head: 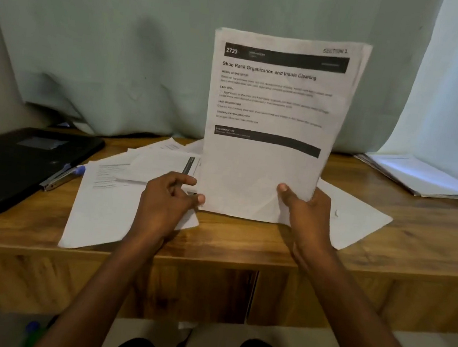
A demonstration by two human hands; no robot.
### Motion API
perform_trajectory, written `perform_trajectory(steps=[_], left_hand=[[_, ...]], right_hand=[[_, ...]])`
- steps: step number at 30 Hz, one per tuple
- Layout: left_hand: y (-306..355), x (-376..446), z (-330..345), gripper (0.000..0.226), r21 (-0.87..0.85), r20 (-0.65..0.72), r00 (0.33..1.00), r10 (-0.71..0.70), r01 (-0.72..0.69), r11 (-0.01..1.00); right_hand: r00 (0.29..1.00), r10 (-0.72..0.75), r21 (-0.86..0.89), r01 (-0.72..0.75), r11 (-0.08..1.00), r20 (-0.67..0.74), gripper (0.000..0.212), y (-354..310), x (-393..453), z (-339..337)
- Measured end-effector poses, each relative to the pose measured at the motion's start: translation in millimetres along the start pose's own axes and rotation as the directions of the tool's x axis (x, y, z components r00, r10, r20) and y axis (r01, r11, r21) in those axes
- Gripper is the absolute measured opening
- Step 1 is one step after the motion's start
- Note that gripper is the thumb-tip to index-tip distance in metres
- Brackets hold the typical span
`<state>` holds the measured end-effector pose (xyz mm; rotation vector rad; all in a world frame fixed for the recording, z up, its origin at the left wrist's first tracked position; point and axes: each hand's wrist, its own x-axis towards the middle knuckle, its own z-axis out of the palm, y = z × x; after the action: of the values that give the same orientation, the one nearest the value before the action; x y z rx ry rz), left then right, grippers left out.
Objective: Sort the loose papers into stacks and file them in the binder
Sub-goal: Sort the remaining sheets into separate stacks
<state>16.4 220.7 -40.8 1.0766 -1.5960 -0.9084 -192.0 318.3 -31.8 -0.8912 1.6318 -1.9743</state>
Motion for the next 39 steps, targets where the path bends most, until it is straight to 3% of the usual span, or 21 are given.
perform_trajectory(steps=[4,6,8,10,13,18,20,23,25,27,30,33,36,39], left_hand=[[12.3,10.6,-5.4,0.071,-0.098,0.011,1.000,-0.003,0.004,0.995],[18.1,11.9,-5.9,0.082,-0.159,0.069,0.998,0.012,-0.001,0.987],[21.4,18.2,-4.5,0.069,-0.240,0.199,0.978,0.066,-0.016,0.971],[25.0,24.2,0.2,0.049,-0.359,0.328,0.943,0.063,0.063,0.931],[28.0,24.5,8.4,0.042,-0.402,0.311,0.949,0.055,0.079,0.912],[46.0,18.0,14.2,0.037,-0.117,0.026,0.977,0.210,-0.206,0.972],[53.4,13.8,13.2,0.039,-0.098,-0.032,0.965,0.262,-0.264,0.960],[47.7,1.7,19.1,0.041,-0.128,-0.009,0.967,0.255,-0.254,0.959],[33.5,-8.3,26.7,0.042,-0.155,0.010,0.983,0.184,-0.181,0.971],[27.7,-13.3,29.4,0.040,-0.159,-0.032,0.989,0.141,-0.144,0.977],[39.9,-9.5,22.8,0.042,-0.184,-0.111,0.980,0.165,-0.184,0.966],[36.9,-12.5,18.8,0.045,-0.032,-0.070,0.975,0.212,-0.215,0.976],[20.5,-16.1,20.2,0.056,0.233,0.026,0.985,0.173,-0.175,0.957],[25.9,-8.7,23.1,0.058,0.269,0.078,0.986,0.146,-0.162,0.949]], right_hand=[[0.999,0.039,0.096,-0.038,0.995,-0.015,0.041,-3.3,8.4,-3.5],[0.999,0.045,0.055,-0.046,0.997,0.020,0.038,-2.7,8.1,-3.9],[0.997,0.039,-0.012,-0.038,0.999,0.068,0.037,-0.4,6.3,-2.0],[0.994,0.032,-0.057,-0.026,0.998,0.103,0.037,-0.7,3.7,0.1],[0.995,0.007,-0.073,0.001,0.997,0.101,0.037,-3.3,1.6,2.1],[0.988,-0.132,-0.209,0.145,0.967,0.074,0.040,-22.2,0.6,6.2],[0.985,-0.154,-0.219,0.166,0.961,0.072,0.042,-30.2,-4.0,10.4],[0.983,-0.160,-0.271,0.180,0.946,0.091,0.042,-24.0,-15.9,15.0],[0.991,-0.089,-0.362,0.121,0.924,0.104,0.044,-17.1,-25.4,16.6],[0.993,-0.053,-0.409,0.094,0.908,0.110,0.045,-18.8,-30.2,16.5],[0.988,-0.122,-0.385,0.149,0.911,0.095,0.045,-33.3,-27.9,16.6],[0.983,-0.134,-0.424,0.174,0.889,0.123,0.044,-28.5,-27.2,8.6],[0.984,-0.012,-0.524,0.104,0.846,0.176,0.045,-11.6,-30.3,0.2],[0.987,0.037,-0.539,0.055,0.840,0.159,0.048,-10.3,-23.2,-1.2]])
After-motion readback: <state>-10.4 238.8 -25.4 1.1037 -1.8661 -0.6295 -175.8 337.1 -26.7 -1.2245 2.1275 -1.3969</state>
